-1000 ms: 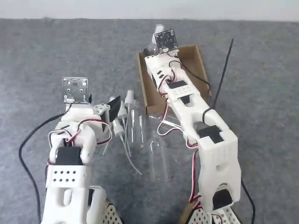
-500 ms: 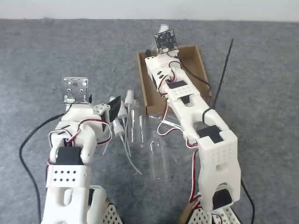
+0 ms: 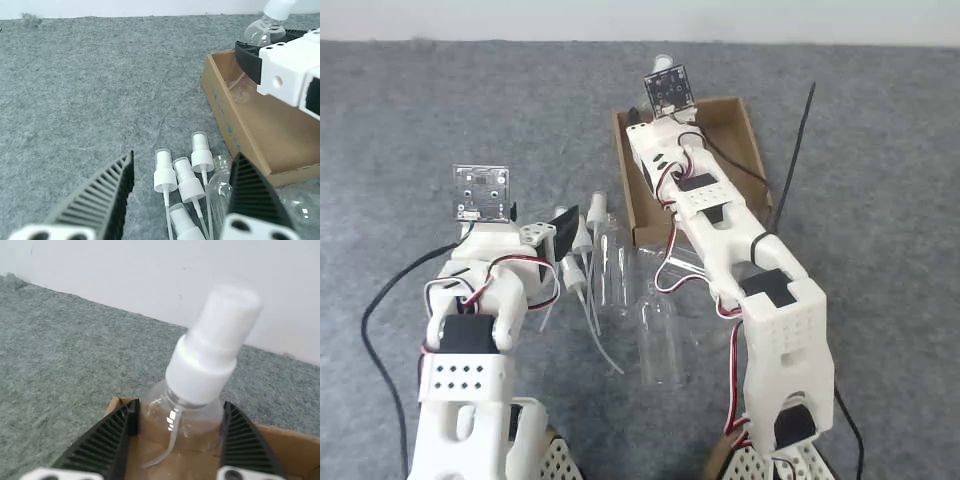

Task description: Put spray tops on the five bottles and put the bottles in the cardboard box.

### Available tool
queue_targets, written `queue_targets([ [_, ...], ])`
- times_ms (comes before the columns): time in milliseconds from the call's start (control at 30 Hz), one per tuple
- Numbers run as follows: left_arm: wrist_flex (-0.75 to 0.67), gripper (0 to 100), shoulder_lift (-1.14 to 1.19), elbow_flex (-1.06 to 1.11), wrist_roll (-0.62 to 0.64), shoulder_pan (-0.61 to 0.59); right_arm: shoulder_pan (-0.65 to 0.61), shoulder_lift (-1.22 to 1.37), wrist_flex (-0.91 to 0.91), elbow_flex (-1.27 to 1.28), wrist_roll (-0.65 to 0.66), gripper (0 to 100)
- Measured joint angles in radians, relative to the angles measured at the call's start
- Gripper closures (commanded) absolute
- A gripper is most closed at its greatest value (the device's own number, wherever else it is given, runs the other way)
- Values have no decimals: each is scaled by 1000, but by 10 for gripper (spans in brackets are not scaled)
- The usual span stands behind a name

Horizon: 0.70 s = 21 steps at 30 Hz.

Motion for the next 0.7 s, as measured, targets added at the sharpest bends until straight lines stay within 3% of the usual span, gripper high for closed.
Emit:
queue_targets([
  [133, 0, 717, 0, 0, 0, 0, 0, 0, 0, 0, 0, 775],
  [300, 0, 717, 0, 0, 0, 0, 0, 0, 0, 0, 0, 676],
  [700, 0, 717, 0, 0, 0, 0, 0, 0, 0, 0, 0, 679],
])
